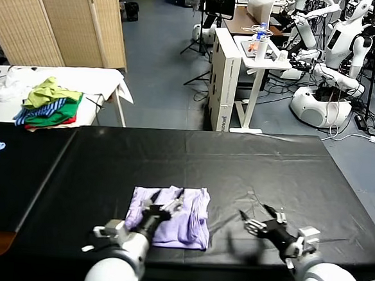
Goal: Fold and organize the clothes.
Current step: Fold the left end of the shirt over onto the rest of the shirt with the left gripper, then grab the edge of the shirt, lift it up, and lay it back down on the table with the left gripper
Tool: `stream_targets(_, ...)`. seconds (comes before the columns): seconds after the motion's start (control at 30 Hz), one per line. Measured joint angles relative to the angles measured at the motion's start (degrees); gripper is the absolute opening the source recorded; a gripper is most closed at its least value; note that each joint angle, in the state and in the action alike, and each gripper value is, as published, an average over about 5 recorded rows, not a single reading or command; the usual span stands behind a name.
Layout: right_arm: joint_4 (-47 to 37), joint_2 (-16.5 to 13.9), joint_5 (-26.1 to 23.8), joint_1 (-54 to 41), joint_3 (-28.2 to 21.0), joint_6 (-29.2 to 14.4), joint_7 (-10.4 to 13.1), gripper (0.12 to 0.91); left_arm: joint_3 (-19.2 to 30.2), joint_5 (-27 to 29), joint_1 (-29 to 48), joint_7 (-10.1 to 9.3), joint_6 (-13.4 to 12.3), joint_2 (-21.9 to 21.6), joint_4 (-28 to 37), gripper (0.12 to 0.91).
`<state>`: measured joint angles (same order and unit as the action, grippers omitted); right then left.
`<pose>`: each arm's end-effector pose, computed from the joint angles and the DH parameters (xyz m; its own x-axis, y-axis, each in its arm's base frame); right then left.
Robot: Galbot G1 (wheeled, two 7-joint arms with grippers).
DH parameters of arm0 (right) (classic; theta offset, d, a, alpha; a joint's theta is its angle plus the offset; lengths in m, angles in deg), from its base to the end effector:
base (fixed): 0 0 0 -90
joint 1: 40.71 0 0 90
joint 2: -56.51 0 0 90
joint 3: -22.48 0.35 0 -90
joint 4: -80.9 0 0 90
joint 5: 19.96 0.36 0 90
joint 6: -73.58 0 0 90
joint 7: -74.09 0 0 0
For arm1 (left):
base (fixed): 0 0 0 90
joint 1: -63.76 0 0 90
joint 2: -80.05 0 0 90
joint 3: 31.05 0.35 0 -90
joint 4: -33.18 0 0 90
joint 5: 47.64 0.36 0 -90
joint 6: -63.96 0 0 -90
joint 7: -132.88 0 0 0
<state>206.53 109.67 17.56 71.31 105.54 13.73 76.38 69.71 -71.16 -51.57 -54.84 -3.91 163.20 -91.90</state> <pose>0.2192 -0.0558 -0.2326 -0.8031 -0.4053 0.4367 -0.4024 0.9095 0.1041 0.1980 -0.0375 -0.2582 -0.9406 0.2309 0.2490 0.1383 0.9303 -0.3398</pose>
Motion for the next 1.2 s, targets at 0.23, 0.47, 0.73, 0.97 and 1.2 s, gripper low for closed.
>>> stream_targets(0.23,-1.0,1.2,1.8,-5.8,-9.1,0.7,1.7,0.907,-4.5,4.1,-2.6,0.33,-1.3,-1.6,0.2,0.907)
stream_targets(0.47,-0.7,1.3,1.5,-7.1,-13.4,1.0,2.0,0.907,-5.3,6.4,-4.3,0.63,-2.0,-0.4,0.8,0.907)
stream_targets(0.73,0.1,1.1,1.0,-6.2,-14.4,1.6,3.1,0.711,-5.4,7.7,-4.9,0.69,-2.5,0.7,1.7,0.907)
stream_targets(0.97,0.7,1.5,1.1,-4.9,-14.5,2.7,4.6,0.275,-5.5,8.3,-5.4,0.63,-3.1,0.9,2.1,0.907)
stream_targets(1.2,2.3,2.5,1.2,-2.2,-13.2,4.3,6.4,0.139,-5.5,8.7,-5.8,0.54,-3.5,1.6,2.4,0.907)
